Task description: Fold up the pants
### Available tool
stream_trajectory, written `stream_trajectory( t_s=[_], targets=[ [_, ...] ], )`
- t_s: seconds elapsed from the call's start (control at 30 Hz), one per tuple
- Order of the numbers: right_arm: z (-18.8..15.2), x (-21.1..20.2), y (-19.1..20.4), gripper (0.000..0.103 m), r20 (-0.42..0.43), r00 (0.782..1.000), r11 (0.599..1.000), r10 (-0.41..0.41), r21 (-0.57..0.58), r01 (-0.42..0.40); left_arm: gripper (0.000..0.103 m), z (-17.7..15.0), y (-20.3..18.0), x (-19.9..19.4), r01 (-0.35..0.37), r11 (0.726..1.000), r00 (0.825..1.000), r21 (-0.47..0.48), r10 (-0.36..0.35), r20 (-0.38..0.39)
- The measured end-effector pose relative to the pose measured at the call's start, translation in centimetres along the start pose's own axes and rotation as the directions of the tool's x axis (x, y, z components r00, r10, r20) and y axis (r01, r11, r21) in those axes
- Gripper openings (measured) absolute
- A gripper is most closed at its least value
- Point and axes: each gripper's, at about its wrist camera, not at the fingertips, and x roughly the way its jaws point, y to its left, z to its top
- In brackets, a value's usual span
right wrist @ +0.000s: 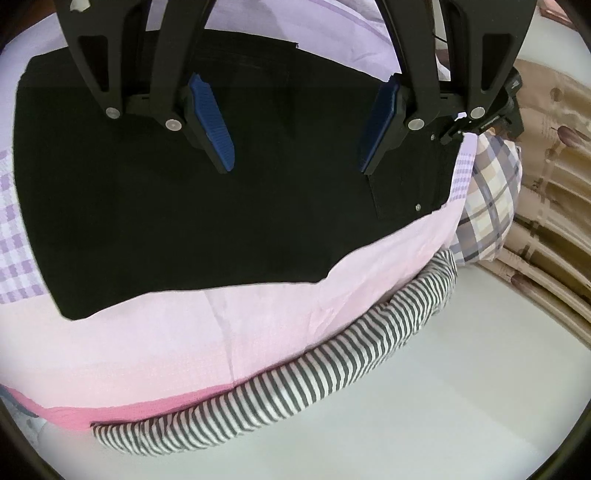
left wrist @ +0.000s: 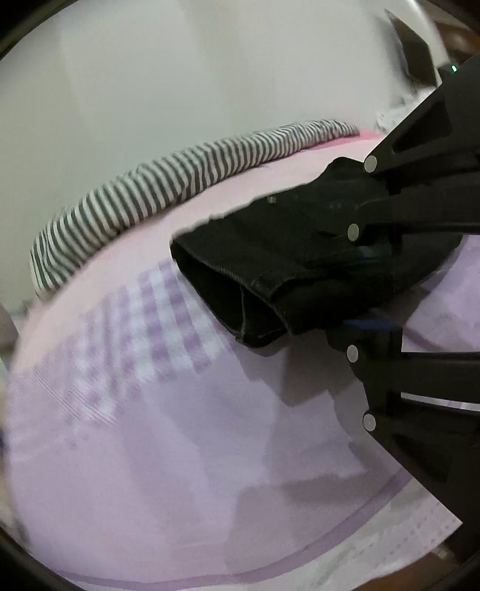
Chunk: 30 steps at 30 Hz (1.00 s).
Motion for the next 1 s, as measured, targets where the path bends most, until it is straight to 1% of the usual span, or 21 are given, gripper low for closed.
stream_trajectory(
  t_s=[0.03, 0.1, 0.13, 0.2, 0.23, 0.27, 0.33, 0.37, 0.5, 0.57, 0.63, 0.67, 0.7, 0.77, 0.8, 0.83, 0.87, 0.9, 0.93, 0.97, 1.0],
  targets=[
    [0.0, -0.4, -0.2, 0.067, 0.009, 1.0, 1.0, 0.0, 0.004, 0.0, 0.019, -0.1, -1.0, -0.3, -0.005, 0.999, 1.0, 0.034, 0.005, 0.013],
    [0.1, -1.4, -0.8, 0.067, 0.034, 0.999, 1.0, 0.001, 0.014, -0.001, 0.018, -0.4, -4.3, -1.4, -0.007, 0.988, 0.999, 0.153, -0.001, 0.046],
    [0.2, -1.8, -1.0, 0.067, 0.044, 0.999, 1.0, -0.003, 0.017, 0.002, 0.018, -0.6, -6.7, -1.9, -0.009, 0.974, 0.998, 0.228, -0.004, 0.057],
    [0.2, -2.7, -1.8, 0.067, 0.063, 0.998, 1.0, -0.007, 0.026, 0.006, 0.018, -1.1, -9.9, -2.2, -0.006, 0.95, 0.998, 0.312, -0.014, 0.063],
    [0.3, -3.3, -2.3, 0.067, 0.074, 0.997, 0.999, -0.007, 0.034, 0.004, 0.018, -1.8, -12.5, -2.3, 0.004, 0.923, 0.998, 0.384, -0.03, 0.063],
    [0.3, -3.8, -2.8, 0.067, 0.084, 0.996, 0.999, -0.009, 0.041, 0.006, 0.018, -2.3, -14.2, -2.3, 0.008, 0.904, 0.997, 0.427, -0.038, 0.062],
    [0.3, -4.7, -3.9, 0.067, 0.103, 0.995, 0.998, -0.012, 0.061, 0.006, 0.018, -4.1, -18.2, -2.0, 0.027, 0.848, 0.997, 0.53, -0.061, 0.046],
    [0.3, -5.2, -4.5, 0.067, 0.114, 0.993, 0.997, -0.012, 0.073, 0.003, 0.017, -4.9, -19.7, -1.7, 0.039, 0.824, 0.997, 0.565, -0.071, 0.034],
    [0.0, -7.0, -7.1, 0.068, 0.155, 0.988, 0.993, -0.018, 0.118, -0.001, 0.017, -10.2, -25.3, -0.5, 0.11, 0.702, 0.993, 0.704, -0.108, -0.047],
    [0.0, -7.8, -8.6, 0.069, 0.165, 0.986, 0.99, -0.021, 0.143, -0.003, 0.017, -13.0, -27.0, 0.3, 0.143, 0.642, 0.989, 0.753, -0.112, -0.093],
    [0.2, -8.3, -9.8, 0.07, 0.16, 0.987, 0.988, -0.021, 0.157, -0.005, 0.017, -15.8, -27.8, 1.4, 0.174, 0.592, 0.985, 0.787, -0.099, -0.144],
    [0.4, -8.5, -10.5, 0.07, 0.15, 0.989, 0.987, -0.018, 0.162, -0.007, 0.017, -17.2, -28.0, 2.0, 0.189, 0.57, 0.982, 0.799, -0.089, -0.168],
    [0.5, -8.7, -11.0, 0.07, 0.146, 0.989, 0.986, -0.021, 0.167, -0.004, 0.017, -18.1, -28.1, 2.8, 0.194, 0.56, 0.98, 0.806, -0.078, -0.182],
    [0.7, -8.9, -12.0, 0.07, 0.14, 0.99, 0.985, -0.028, 0.171, 0.004, 0.017, -21.1, -27.8, 4.6, 0.202, 0.518, 0.975, 0.831, -0.025, -0.222],
    [0.7, -9.0, -12.3, 0.07, 0.135, 0.99, 0.985, -0.027, 0.175, 0.003, 0.017, -21.9, -27.6, 5.1, 0.204, 0.506, 0.973, 0.838, -0.008, -0.232],
    [0.7, -8.9, -12.6, 0.07, 0.132, 0.991, 0.983, -0.021, 0.183, -0.004, 0.017, -23.3, -27.4, 5.8, 0.203, 0.488, 0.969, 0.849, 0.023, -0.245],
    [0.8, -8.8, -13.0, 0.07, 0.129, 0.992, 0.981, -0.007, 0.194, -0.019, 0.017, -24.5, -27.0, 7.1, 0.201, 0.473, 0.962, 0.858, 0.07, -0.264],
    [0.7, -8.6, -13.3, 0.07, 0.121, 0.993, 0.977, 0.016, 0.208, -0.042, 0.017, -25.4, -26.7, 7.6, 0.201, 0.474, 0.955, 0.857, 0.1, -0.279],
    [0.7, -8.4, -13.4, 0.07, 0.112, 0.993, 0.974, 0.038, 0.219, -0.062, 0.017, -25.7, -26.3, 8.8, 0.201, 0.492, 0.944, 0.847, 0.133, -0.302],
    [0.7, -7.9, -13.7, 0.07, 0.098, 0.993, 0.968, 0.073, 0.234, -0.094, 0.017, -25.7, -26.4, 9.6, 0.201, 0.496, 0.938, 0.845, 0.15, -0.311],
    [0.5, -7.6, -13.7, 0.07, 0.086, 0.991, 0.963, 0.098, 0.243, -0.116, 0.017, -25.8, -26.6, 9.7, 0.199, 0.493, 0.938, 0.847, 0.155, -0.31]
  ],
)
